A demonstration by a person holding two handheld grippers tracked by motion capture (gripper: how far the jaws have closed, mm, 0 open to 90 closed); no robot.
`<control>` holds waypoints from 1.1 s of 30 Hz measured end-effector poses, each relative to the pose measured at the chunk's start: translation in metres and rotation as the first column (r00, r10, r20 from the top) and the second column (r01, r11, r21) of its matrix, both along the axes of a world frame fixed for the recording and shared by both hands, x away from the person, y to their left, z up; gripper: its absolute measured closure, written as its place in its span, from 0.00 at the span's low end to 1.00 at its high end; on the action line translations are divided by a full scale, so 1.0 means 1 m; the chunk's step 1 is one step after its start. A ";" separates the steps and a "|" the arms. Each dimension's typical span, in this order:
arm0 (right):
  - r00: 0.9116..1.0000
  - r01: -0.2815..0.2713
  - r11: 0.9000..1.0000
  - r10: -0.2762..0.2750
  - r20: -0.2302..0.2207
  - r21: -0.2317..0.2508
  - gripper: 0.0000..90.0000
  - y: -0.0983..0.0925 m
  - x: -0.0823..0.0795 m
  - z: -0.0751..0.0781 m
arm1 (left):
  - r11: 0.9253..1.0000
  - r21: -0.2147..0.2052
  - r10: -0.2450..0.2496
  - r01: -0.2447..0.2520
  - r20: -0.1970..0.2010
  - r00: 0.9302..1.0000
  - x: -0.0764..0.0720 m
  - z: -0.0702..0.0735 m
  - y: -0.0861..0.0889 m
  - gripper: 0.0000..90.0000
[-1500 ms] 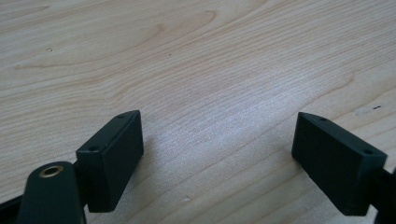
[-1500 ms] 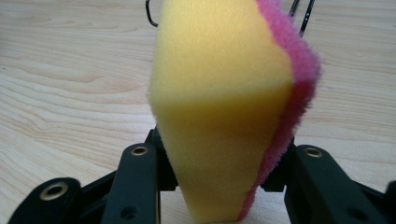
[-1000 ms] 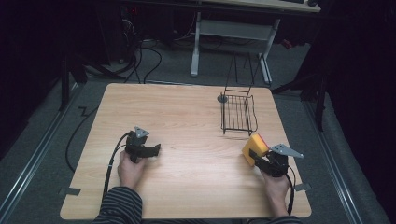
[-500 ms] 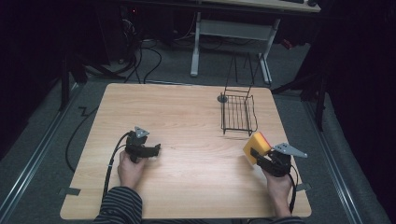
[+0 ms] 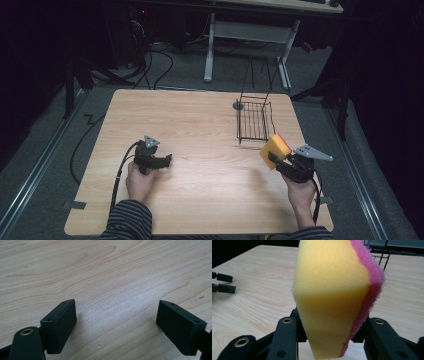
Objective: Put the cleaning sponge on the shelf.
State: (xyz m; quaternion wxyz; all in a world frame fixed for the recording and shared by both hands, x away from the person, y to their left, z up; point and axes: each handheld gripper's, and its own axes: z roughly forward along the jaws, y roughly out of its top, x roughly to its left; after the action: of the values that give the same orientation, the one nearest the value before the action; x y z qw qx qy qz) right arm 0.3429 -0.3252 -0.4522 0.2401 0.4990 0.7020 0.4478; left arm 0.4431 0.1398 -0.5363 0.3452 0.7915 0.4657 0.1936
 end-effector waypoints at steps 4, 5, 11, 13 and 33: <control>1.000 -0.011 1.000 0.011 0.004 -0.004 0.67 0.001 0.007 0.010 | 1.000 0.000 0.000 0.000 0.000 1.000 0.000 0.000 0.000 0.19; 1.000 -0.010 1.000 0.010 0.004 -0.002 0.67 0.001 0.009 0.013 | 1.000 0.000 0.000 0.000 0.000 1.000 0.000 0.000 0.000 0.19; 0.999 -0.025 1.000 0.025 0.029 -0.016 0.67 0.004 0.020 0.028 | 1.000 -0.001 0.000 0.000 0.000 1.000 0.000 0.000 0.000 0.19; 0.999 -0.025 0.999 0.026 0.031 -0.028 0.67 0.005 0.024 0.031 | 1.000 -0.001 0.000 0.000 0.000 1.000 0.000 0.000 0.000 0.19; 1.000 -0.007 0.997 0.009 0.028 -0.079 0.67 0.014 0.063 0.044 | 1.000 -0.003 0.000 0.000 0.000 1.000 0.000 0.000 0.000 0.19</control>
State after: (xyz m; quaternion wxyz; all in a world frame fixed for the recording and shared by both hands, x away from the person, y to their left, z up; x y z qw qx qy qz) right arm 0.4055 -0.3108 -0.4085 0.2678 0.4799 0.7176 0.4279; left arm 0.4433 0.1400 -0.5364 0.3466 0.7909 0.4659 0.1930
